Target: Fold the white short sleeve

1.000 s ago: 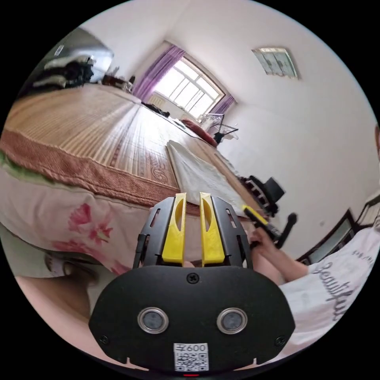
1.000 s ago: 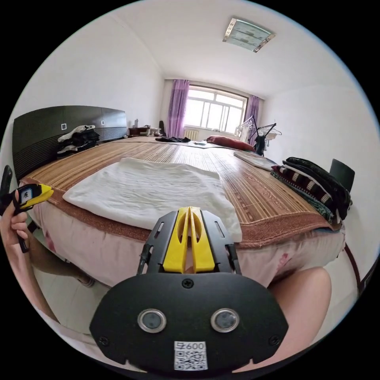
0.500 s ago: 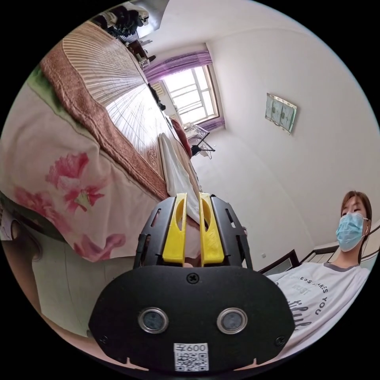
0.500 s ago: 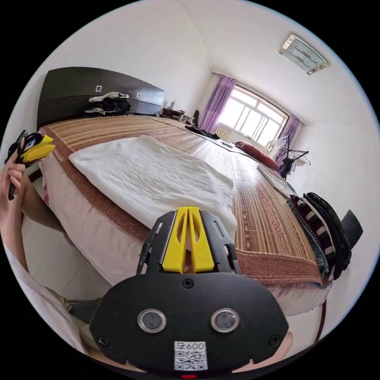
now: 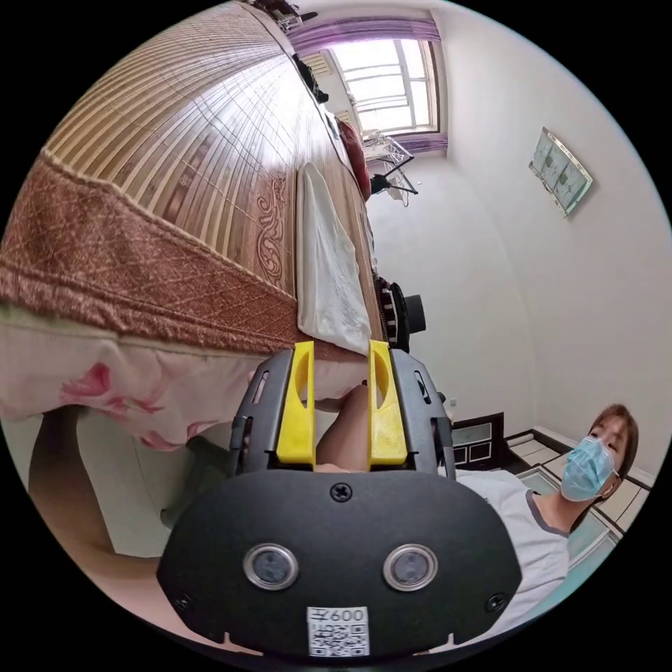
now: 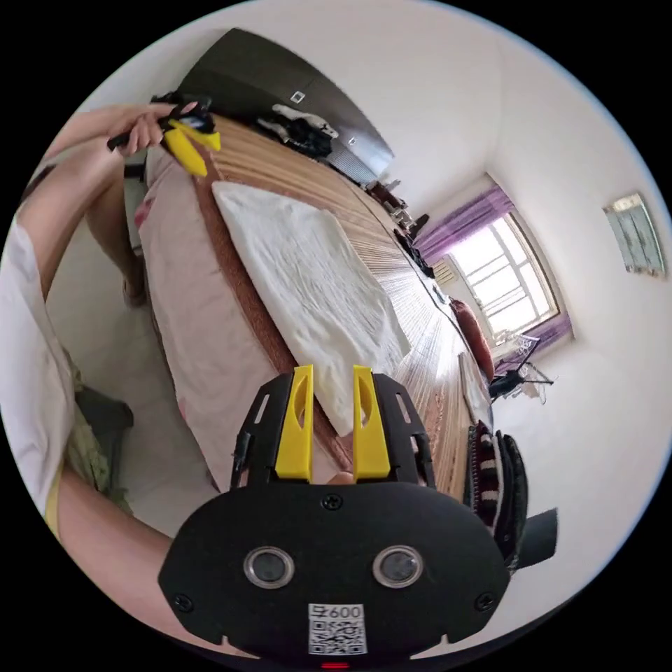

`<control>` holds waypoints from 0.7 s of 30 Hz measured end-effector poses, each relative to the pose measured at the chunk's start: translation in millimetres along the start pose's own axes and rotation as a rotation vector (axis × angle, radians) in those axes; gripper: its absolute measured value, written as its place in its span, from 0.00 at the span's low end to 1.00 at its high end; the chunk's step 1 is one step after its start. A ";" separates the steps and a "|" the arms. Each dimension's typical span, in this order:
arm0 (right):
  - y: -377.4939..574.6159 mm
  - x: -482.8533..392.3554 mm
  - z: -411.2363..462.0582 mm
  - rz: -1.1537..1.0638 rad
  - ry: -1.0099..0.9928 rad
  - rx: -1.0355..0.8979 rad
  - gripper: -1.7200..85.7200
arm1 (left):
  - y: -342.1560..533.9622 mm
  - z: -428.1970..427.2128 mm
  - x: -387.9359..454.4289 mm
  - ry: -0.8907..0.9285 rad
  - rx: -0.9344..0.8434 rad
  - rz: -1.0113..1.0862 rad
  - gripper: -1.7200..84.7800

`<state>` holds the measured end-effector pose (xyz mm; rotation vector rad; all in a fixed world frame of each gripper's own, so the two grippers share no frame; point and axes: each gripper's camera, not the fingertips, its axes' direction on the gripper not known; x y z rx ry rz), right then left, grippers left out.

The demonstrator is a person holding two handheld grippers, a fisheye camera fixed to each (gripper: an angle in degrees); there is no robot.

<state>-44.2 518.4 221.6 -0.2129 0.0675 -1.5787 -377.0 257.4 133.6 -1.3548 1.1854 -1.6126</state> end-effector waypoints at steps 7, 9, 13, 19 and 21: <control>-18.2 -16.5 -1.5 -0.252 -0.017 -0.060 0.06 | -21.1 -4.9 -3.6 0.042 0.012 -0.045 0.14; -19.4 -17.2 0.4 -0.259 0.010 -0.070 0.05 | -21.8 -8.9 -10.3 0.064 0.032 -0.068 0.14; -15.7 -23.9 18.3 -0.349 0.077 -0.160 0.03 | -24.1 -12.1 -16.5 0.098 0.046 -0.085 0.13; -2.8 -11.2 30.7 -0.409 0.108 -0.166 0.01 | -37.8 -22.5 -17.7 0.081 0.046 -0.094 0.13; 4.7 1.7 40.8 -0.404 0.129 -0.185 0.01 | -43.8 -26.8 -17.6 0.084 0.047 -0.096 0.13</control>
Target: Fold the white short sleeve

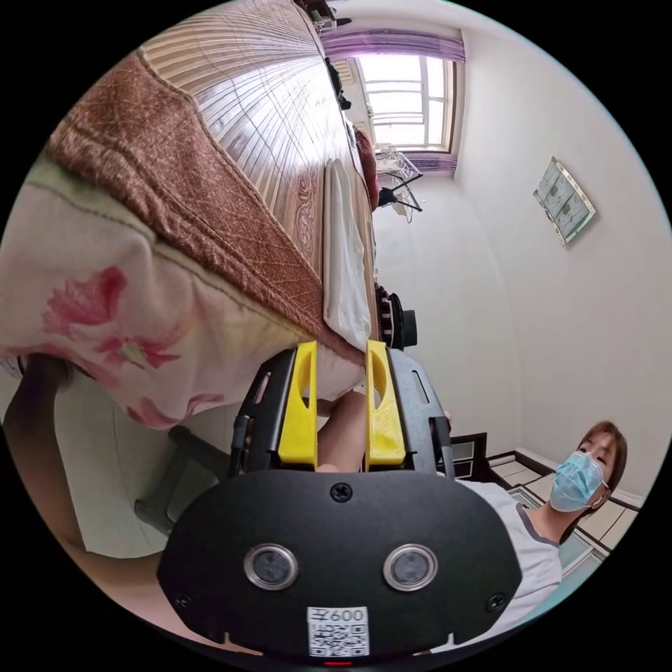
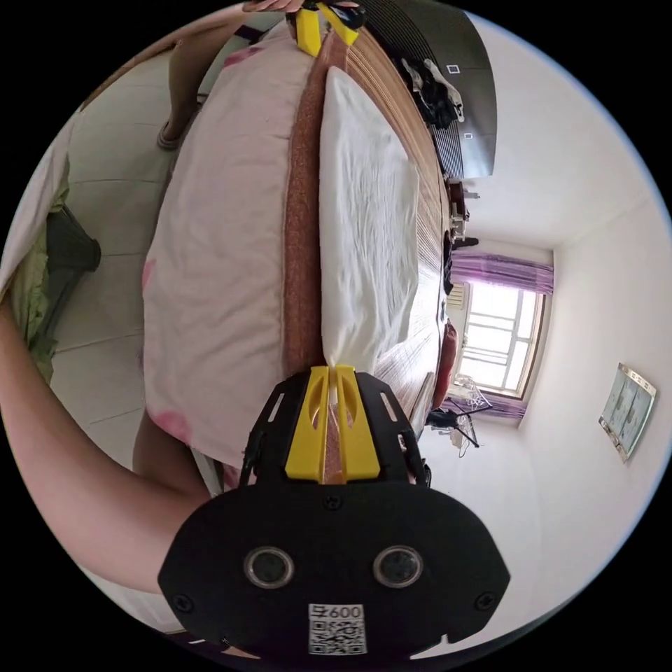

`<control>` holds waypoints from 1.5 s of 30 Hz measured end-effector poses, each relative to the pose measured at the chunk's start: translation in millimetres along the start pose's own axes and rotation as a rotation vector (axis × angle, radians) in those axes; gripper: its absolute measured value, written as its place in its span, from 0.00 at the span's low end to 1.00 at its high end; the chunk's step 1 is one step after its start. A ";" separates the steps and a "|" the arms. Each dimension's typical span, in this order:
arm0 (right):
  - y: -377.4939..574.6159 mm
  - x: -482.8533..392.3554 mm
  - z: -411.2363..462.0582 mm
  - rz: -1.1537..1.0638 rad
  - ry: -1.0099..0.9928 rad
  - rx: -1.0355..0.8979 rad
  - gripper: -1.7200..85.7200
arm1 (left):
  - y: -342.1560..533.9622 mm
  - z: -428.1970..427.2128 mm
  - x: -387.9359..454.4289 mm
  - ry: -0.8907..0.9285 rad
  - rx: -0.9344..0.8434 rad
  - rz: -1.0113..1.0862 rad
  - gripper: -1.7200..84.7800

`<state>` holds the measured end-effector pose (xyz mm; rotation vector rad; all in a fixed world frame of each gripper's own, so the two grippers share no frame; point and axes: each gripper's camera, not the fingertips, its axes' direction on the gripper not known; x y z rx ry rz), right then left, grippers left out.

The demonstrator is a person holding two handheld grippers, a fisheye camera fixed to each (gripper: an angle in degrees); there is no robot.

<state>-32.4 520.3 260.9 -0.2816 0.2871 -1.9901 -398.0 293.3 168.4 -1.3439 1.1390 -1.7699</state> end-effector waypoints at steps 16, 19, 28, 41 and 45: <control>161.3 54.0 31.6 1.182 -0.207 0.220 0.01 | -51.6 60.9 9.1 0.192 -0.067 -0.120 0.16; 176.9 34.7 16.7 1.218 -0.294 0.381 0.01 | -70.2 82.1 17.9 0.067 -0.076 -0.133 0.17; 163.6 20.2 5.2 1.088 -0.456 0.538 0.05 | -95.0 108.6 22.6 0.016 -0.096 -0.112 0.17; 141.9 25.9 26.2 1.028 -0.524 0.629 0.06 | -101.7 161.5 -6.3 0.031 -0.186 -0.110 0.16; 127.7 31.0 40.0 1.011 -0.548 0.611 0.06 | -99.9 190.0 -13.5 -0.016 -0.292 -0.069 0.14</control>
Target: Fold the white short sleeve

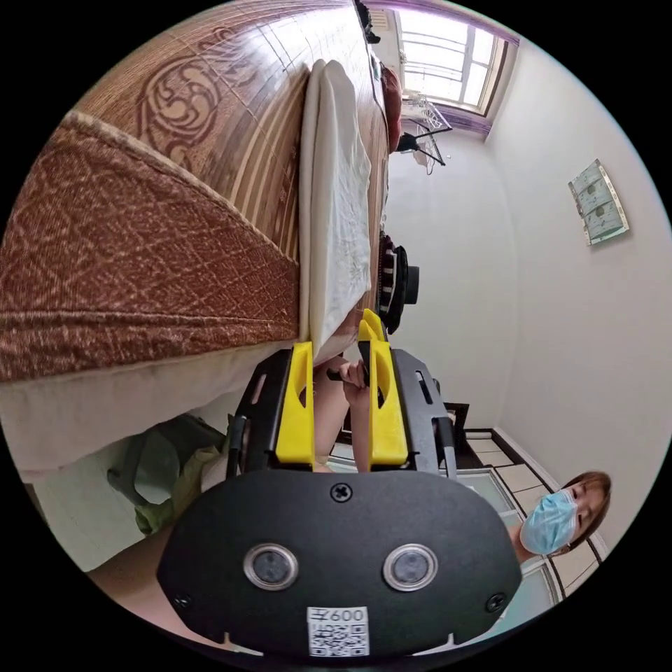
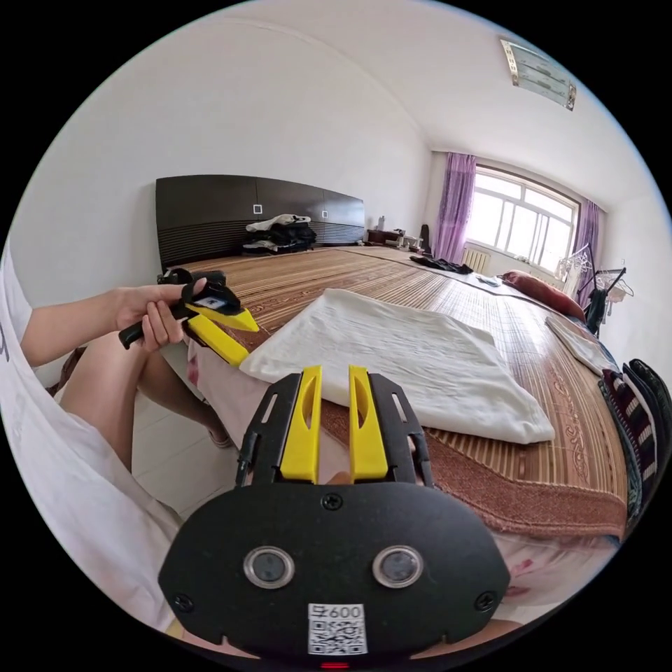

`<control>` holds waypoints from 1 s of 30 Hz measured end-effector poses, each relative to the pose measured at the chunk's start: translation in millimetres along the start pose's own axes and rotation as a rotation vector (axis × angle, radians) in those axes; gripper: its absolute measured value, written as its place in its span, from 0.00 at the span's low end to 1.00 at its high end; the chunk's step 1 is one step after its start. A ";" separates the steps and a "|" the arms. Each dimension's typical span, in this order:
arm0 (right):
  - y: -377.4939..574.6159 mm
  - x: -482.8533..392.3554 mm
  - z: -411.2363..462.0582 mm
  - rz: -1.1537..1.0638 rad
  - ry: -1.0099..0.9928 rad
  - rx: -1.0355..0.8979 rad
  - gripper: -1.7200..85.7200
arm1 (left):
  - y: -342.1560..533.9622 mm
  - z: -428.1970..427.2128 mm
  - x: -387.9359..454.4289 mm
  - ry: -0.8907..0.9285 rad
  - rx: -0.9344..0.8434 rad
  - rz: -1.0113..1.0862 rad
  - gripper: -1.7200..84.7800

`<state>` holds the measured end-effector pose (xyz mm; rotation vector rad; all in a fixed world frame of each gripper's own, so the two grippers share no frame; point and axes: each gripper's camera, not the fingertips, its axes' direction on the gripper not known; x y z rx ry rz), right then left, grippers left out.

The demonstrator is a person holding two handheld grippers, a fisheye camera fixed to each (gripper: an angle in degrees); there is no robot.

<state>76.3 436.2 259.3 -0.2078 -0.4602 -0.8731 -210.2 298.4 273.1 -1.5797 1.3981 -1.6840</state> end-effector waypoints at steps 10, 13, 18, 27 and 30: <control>4.7 4.7 53.4 -0.048 -0.023 -0.016 0.03 | 15.5 70.2 -35.1 -0.069 -0.079 0.130 0.04; 4.5 10.3 59.0 -0.006 -0.043 -0.019 0.03 | 36.6 87.8 -55.4 0.002 -0.041 0.141 0.04; 8.5 4.5 65.8 -0.029 -0.004 0.020 0.03 | 109.1 131.3 -57.2 -0.287 -0.058 0.265 0.04; 6.2 -1.2 81.1 0.008 0.003 0.044 0.03 | 284.5 382.2 35.6 -1.620 0.233 1.542 0.11; 3.2 -6.6 87.0 0.007 0.009 0.036 0.03 | 322.6 473.4 -18.1 -1.936 -0.015 1.910 0.12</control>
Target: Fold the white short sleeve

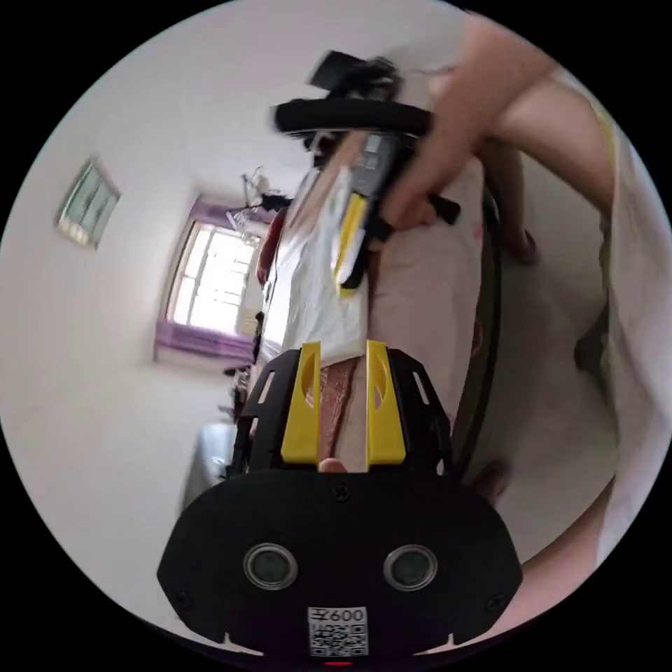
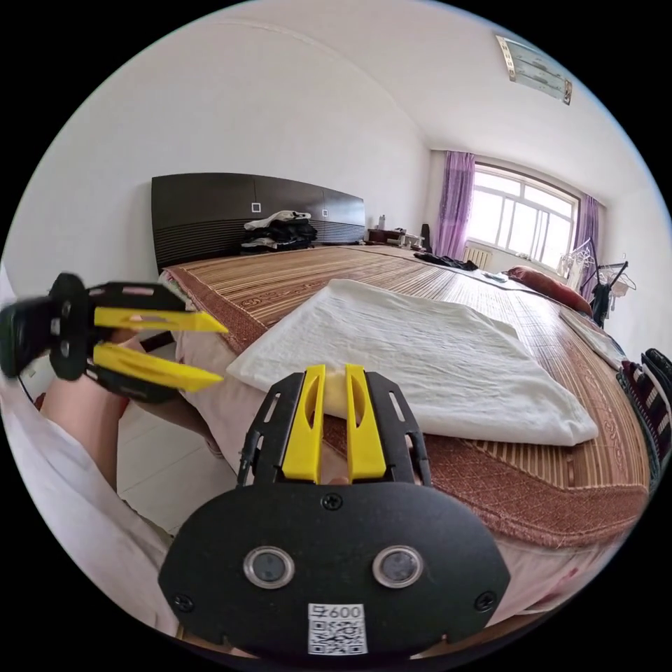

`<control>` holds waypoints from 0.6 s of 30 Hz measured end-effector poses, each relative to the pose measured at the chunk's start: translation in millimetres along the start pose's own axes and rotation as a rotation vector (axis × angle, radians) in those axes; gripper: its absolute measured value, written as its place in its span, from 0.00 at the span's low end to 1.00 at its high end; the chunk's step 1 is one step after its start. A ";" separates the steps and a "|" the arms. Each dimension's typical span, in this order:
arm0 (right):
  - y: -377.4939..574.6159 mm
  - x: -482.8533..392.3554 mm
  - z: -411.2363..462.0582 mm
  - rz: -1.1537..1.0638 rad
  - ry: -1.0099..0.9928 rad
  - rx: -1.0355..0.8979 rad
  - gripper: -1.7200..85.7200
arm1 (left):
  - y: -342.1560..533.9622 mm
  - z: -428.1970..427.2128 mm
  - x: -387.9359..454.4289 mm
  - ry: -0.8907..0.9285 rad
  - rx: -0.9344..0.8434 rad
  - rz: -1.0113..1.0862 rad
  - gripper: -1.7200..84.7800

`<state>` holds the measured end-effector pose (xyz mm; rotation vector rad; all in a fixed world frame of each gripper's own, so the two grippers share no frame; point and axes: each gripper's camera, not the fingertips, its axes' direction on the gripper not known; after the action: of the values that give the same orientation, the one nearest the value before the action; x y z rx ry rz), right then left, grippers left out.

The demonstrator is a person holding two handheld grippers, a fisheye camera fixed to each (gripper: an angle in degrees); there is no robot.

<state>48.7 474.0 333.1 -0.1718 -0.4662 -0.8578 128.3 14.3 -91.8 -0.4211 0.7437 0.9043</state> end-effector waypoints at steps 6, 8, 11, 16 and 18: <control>-1.7 -16.0 10.4 0.011 0.025 0.011 0.02 | -64.9 8.8 72.4 -0.093 -0.115 0.154 0.09; -3.2 -22.2 14.4 0.012 0.022 0.010 0.03 | -75.9 10.2 79.7 -0.072 -0.151 0.125 0.08; -3.3 -28.4 18.0 0.017 -0.004 0.024 0.03 | -91.1 4.7 97.1 -0.081 -0.133 0.127 0.06; -4.3 -53.4 7.8 -0.096 -0.020 0.061 0.03 | -113.0 2.1 121.3 -0.089 -0.129 0.121 0.05; -5.5 -77.7 -3.6 -0.239 0.045 0.090 0.03 | -119.3 2.1 124.9 -0.082 -0.135 0.100 0.05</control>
<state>2.2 522.7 293.8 -0.0135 -0.4883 -1.0704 277.4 17.2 -178.8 -0.4656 0.6347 1.0634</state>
